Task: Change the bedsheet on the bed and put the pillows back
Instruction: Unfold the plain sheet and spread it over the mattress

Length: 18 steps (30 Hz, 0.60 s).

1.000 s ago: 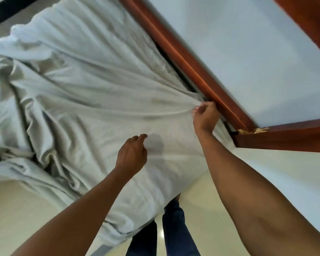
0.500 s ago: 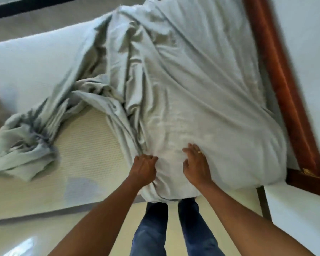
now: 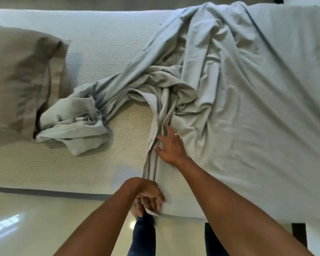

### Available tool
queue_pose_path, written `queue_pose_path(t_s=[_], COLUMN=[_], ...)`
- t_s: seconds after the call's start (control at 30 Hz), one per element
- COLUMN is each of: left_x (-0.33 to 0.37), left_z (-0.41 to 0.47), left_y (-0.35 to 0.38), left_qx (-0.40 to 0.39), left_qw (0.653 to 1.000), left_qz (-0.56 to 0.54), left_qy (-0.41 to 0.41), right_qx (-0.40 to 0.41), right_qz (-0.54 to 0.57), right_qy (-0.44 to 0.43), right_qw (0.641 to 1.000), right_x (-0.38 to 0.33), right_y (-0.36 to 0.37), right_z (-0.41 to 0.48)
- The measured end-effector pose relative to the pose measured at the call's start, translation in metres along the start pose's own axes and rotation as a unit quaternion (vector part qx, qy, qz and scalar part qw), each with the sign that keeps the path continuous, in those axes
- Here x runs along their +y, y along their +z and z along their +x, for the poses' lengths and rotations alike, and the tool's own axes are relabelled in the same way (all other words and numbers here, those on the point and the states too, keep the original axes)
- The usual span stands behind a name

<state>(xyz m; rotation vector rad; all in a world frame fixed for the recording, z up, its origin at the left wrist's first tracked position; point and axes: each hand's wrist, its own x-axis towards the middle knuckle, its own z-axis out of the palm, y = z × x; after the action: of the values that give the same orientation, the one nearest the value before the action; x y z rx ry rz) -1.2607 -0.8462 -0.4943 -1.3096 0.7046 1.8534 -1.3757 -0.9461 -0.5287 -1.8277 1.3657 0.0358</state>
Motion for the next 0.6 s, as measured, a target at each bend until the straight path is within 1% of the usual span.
queue_pose_path(t_s=[0.03, 0.07, 0.1, 0.13, 0.17, 0.2, 0.23, 0.27, 0.3, 0.33, 0.37, 0.4, 0.43, 0.47, 0.5, 0.53, 0.57, 0.6], left_x=[-0.009, -0.023, -0.035, -0.046, -0.055, -0.061, -0.066, -0.068, -0.068, -0.067, -0.066, -0.061, -0.056, -0.051, -0.043, -0.037, -0.029, -0.023], left_z=[-0.002, -0.005, -0.010, -0.019, -0.030, -0.039, -0.052, -0.062, -0.073, -0.083, -0.090, -0.098, -0.106, -0.113, -0.120, -0.125, -0.129, -0.132], left_y=[-0.010, -0.023, -0.038, -0.054, -0.072, -0.089, -0.106, -0.122, -0.138, -0.153, -0.167, -0.182, -0.195, -0.210, -0.224, -0.237, -0.253, -0.267], left_qx=[0.032, 0.087, 0.170, 0.274, 0.379, 0.461, 0.512, 0.539, 0.555, 0.571, 0.589, 0.612, 0.637, 0.664, 0.687, 0.702, 0.709, 0.707], left_qw=[0.998, 0.990, 0.972, 0.942, 0.903, 0.863, 0.834, 0.814, 0.801, 0.788, 0.774, 0.754, 0.735, 0.712, 0.692, 0.678, 0.671, 0.673], left_qz=[-0.027, -0.067, -0.094, -0.091, -0.066, -0.039, -0.018, -0.005, 0.011, 0.031, 0.048, 0.059, 0.061, 0.059, 0.053, 0.046, 0.040, 0.036], left_qy=[0.038, 0.084, 0.129, 0.169, 0.192, 0.201, 0.206, 0.216, 0.222, 0.227, 0.226, 0.229, 0.225, 0.222, 0.217, 0.214, 0.213, 0.215], right_qx=[-0.025, -0.041, -0.041, -0.032, -0.039, -0.080, -0.162, -0.267, -0.361, -0.431, -0.478, -0.495, -0.491, -0.457, -0.394, -0.312, -0.218, -0.126], right_qz=[-0.014, -0.033, -0.047, -0.054, -0.053, -0.059, -0.089, -0.126, -0.151, -0.167, -0.179, -0.185, -0.176, -0.144, -0.094, -0.023, 0.058, 0.129], right_qy=[0.013, 0.022, 0.019, 0.011, 0.005, -0.001, -0.007, -0.007, 0.008, 0.036, 0.067, 0.081, 0.081, 0.073, 0.066, 0.057, 0.057, 0.068], right_qw=[1.000, 0.998, 0.998, 0.998, 0.998, 0.995, 0.983, 0.955, 0.920, 0.886, 0.858, 0.845, 0.850, 0.875, 0.912, 0.948, 0.973, 0.981], right_x=[-0.005, -0.012, -0.015, -0.018, -0.023, -0.026, -0.031, -0.038, -0.048, -0.054, -0.059, -0.063, -0.065, -0.067, -0.071, -0.074, -0.078, -0.083], right_y=[0.010, 0.021, 0.029, 0.033, 0.034, 0.032, 0.029, 0.029, 0.027, 0.027, 0.027, 0.024, 0.017, 0.009, -0.004, -0.017, -0.032, -0.045], right_z=[0.000, 0.000, -0.001, -0.004, -0.008, -0.013, -0.017, -0.021, -0.026, -0.029, -0.029, -0.022, -0.013, 0.000, 0.015, 0.030, 0.048, 0.068])
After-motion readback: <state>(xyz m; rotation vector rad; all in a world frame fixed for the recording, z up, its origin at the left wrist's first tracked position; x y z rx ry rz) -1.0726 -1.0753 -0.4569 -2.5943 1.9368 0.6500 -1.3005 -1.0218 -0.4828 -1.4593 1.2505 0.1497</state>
